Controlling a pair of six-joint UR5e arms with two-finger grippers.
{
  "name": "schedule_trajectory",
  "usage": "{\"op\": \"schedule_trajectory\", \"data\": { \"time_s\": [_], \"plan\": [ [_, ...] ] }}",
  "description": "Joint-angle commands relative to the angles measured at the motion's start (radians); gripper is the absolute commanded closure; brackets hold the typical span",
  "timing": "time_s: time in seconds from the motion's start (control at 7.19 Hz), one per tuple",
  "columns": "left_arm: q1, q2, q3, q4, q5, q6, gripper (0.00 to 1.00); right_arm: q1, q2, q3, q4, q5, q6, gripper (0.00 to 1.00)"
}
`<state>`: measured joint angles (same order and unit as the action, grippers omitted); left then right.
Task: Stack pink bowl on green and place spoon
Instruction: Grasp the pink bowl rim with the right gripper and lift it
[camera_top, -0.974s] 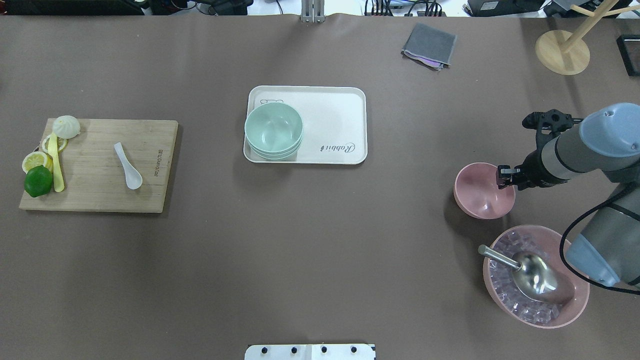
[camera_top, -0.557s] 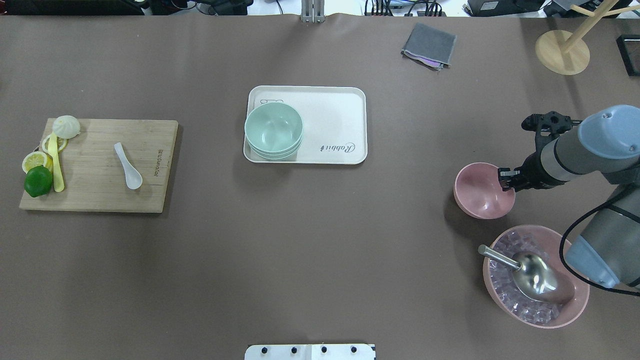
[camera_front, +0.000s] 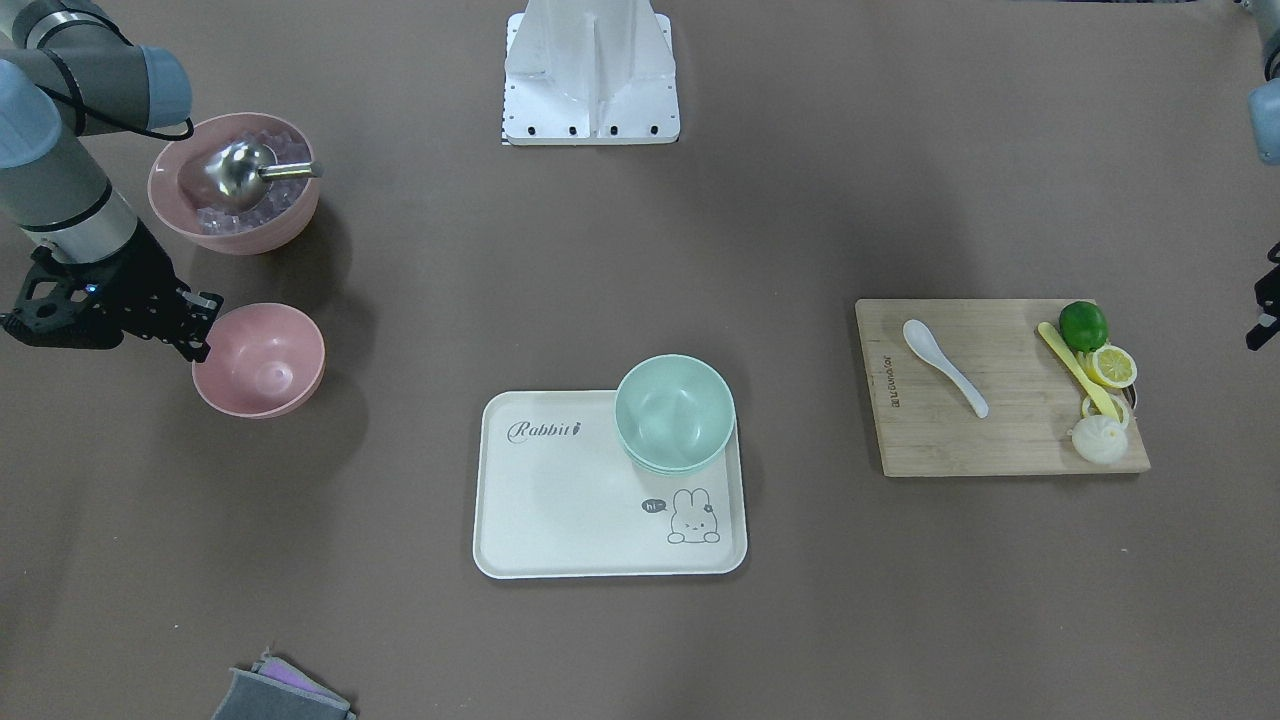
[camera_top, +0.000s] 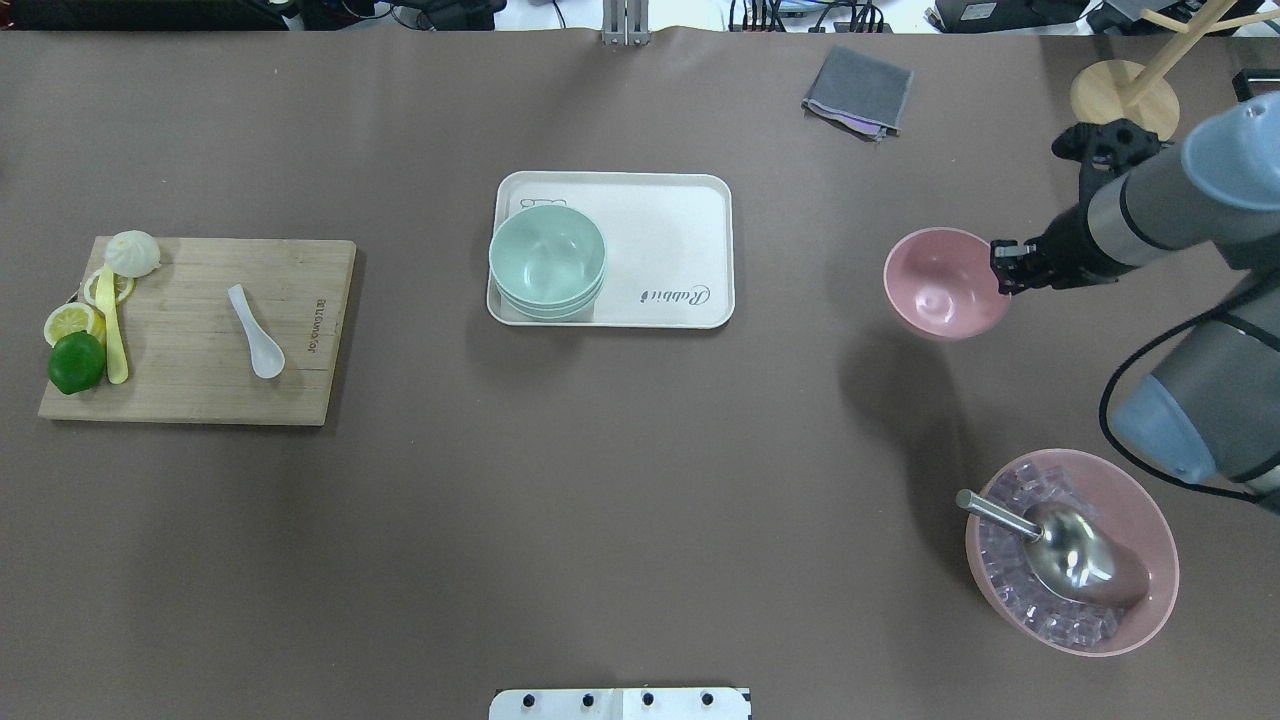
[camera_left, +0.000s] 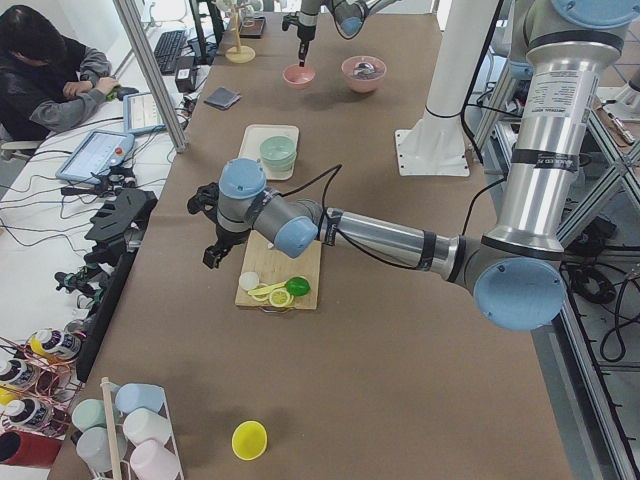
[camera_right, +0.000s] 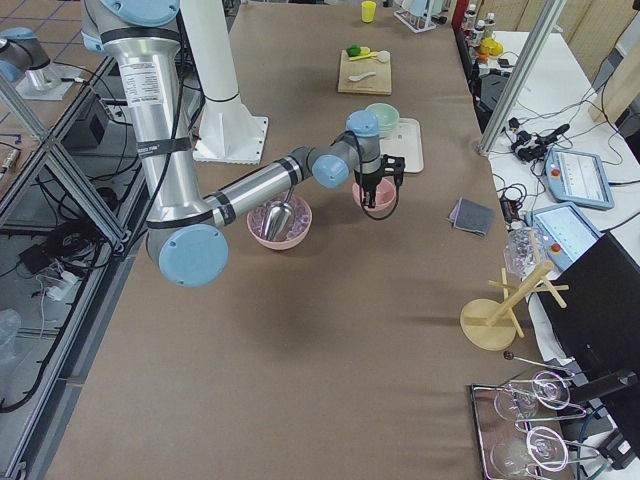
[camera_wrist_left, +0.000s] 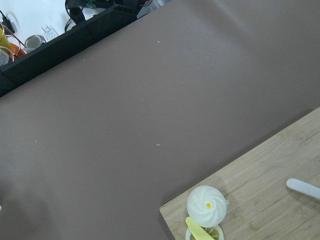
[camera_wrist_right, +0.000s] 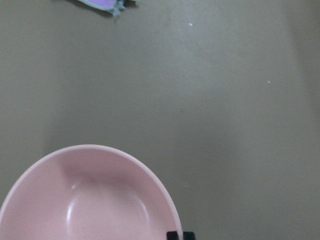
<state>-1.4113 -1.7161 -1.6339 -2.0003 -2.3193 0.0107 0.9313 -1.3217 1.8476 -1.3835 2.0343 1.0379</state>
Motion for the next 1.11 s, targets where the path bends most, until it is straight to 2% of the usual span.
{"op": "schedule_trajectory", "data": {
  "time_s": [0.0,0.28,0.56,0.7,0.97],
  "plan": [
    [0.000,0.003,-0.004,0.000,0.000,0.002,0.01,0.001,0.192,-0.002,-0.184,0.004,0.019,1.00],
    [0.000,0.006,-0.006,0.000,-0.006,0.002,0.01,-0.041,0.254,-0.013,-0.178,-0.012,0.085,1.00],
    [0.000,0.007,-0.006,0.000,-0.008,0.002,0.01,-0.132,0.382,-0.112,-0.129,-0.112,0.187,1.00],
    [0.000,0.007,-0.006,0.000,-0.009,0.002,0.01,-0.163,0.480,-0.210,-0.102,-0.149,0.321,1.00],
    [0.000,0.010,-0.006,0.000,-0.014,0.002,0.01,-0.206,0.664,-0.423,-0.103,-0.152,0.384,1.00]
  ]
}}
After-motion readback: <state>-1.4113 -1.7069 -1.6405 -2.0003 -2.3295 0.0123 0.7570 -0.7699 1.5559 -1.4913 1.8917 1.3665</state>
